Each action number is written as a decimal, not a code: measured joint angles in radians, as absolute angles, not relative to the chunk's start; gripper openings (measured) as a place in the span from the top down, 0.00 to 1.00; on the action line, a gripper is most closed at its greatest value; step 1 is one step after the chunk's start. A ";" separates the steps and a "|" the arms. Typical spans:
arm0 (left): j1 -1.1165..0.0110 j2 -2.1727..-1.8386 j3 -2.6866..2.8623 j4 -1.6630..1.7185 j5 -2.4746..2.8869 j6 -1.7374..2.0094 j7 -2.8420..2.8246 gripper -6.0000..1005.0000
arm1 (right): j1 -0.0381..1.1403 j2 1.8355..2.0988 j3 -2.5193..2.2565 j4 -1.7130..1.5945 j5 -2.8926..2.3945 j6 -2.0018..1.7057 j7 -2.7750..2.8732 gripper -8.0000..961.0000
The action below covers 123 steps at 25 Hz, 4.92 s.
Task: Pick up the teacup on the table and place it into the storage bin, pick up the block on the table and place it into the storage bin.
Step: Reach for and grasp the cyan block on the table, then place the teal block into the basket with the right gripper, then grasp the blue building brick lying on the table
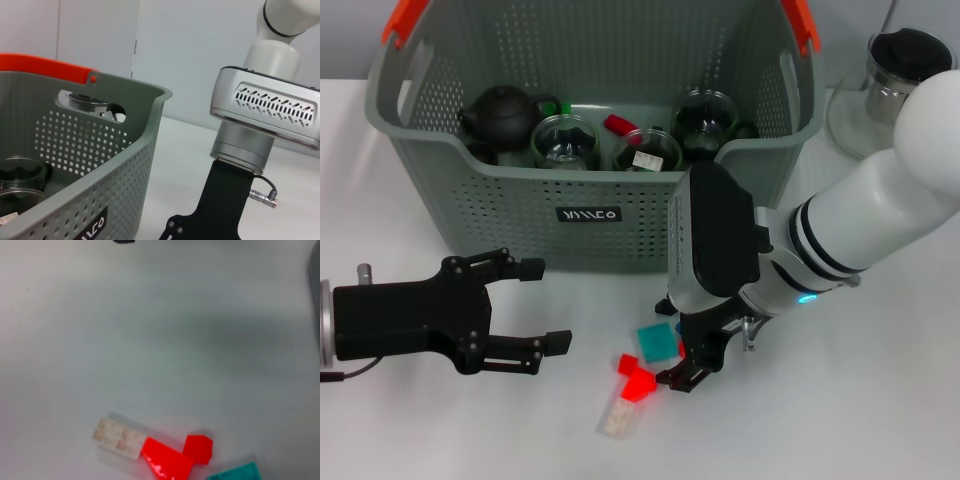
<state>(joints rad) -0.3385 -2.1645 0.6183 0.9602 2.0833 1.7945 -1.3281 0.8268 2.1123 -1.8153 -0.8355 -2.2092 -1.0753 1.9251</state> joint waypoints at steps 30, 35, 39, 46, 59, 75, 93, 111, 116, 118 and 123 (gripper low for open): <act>-0.338 -2.164 0.618 0.955 2.085 1.788 -1.327 0.06 | 0.828 2.112 -1.856 -0.830 -2.185 -1.027 1.925 0.30; -0.337 -2.164 0.618 0.956 2.085 1.787 -1.324 0.06 | 0.828 2.112 -1.861 -0.831 -2.184 -1.025 1.927 0.40; -0.337 -2.164 0.618 0.956 2.085 1.787 -1.324 0.06 | 0.828 2.112 -1.866 -0.836 -2.184 -1.026 1.934 0.48; -0.337 -2.164 0.618 0.956 2.085 1.792 -1.328 0.06 | 0.822 2.105 -1.855 -0.868 -2.185 -1.060 1.943 0.51; -0.336 -2.160 0.617 0.961 2.086 1.798 -1.328 0.06 | 0.720 2.099 -1.529 -1.246 -2.239 -1.468 1.981 0.52; -0.344 -2.158 0.620 0.964 2.089 1.798 -1.328 0.06 | 0.826 2.099 -1.117 -1.509 -2.069 -1.545 2.104 0.48; -0.358 -2.157 0.622 0.959 2.089 1.796 -1.327 0.06 | 1.019 2.078 -1.093 -1.045 -2.277 -1.206 2.137 0.43; -0.356 -2.157 0.624 0.957 2.090 1.799 -1.328 0.06 | 0.904 2.084 -1.087 -1.266 -2.131 -1.340 2.079 0.02; -0.351 -2.157 0.619 0.957 2.091 1.799 -1.324 0.06 | 0.771 2.066 -1.086 -1.412 -1.975 -1.540 2.014 0.02; -0.351 -2.157 0.619 0.957 2.092 1.799 -1.322 0.06 | 0.728 2.062 -1.086 -1.447 -1.974 -1.620 2.005 0.02; -0.351 -2.157 0.618 0.957 2.094 1.799 -1.321 0.06 | 0.639 2.057 -1.075 -1.471 -2.001 -1.815 1.980 0.02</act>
<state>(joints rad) -0.3507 -2.1568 0.6183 0.9574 2.0941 1.7993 -1.3214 0.6392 2.0572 -1.0749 -1.4711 -2.0013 -1.8147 1.9798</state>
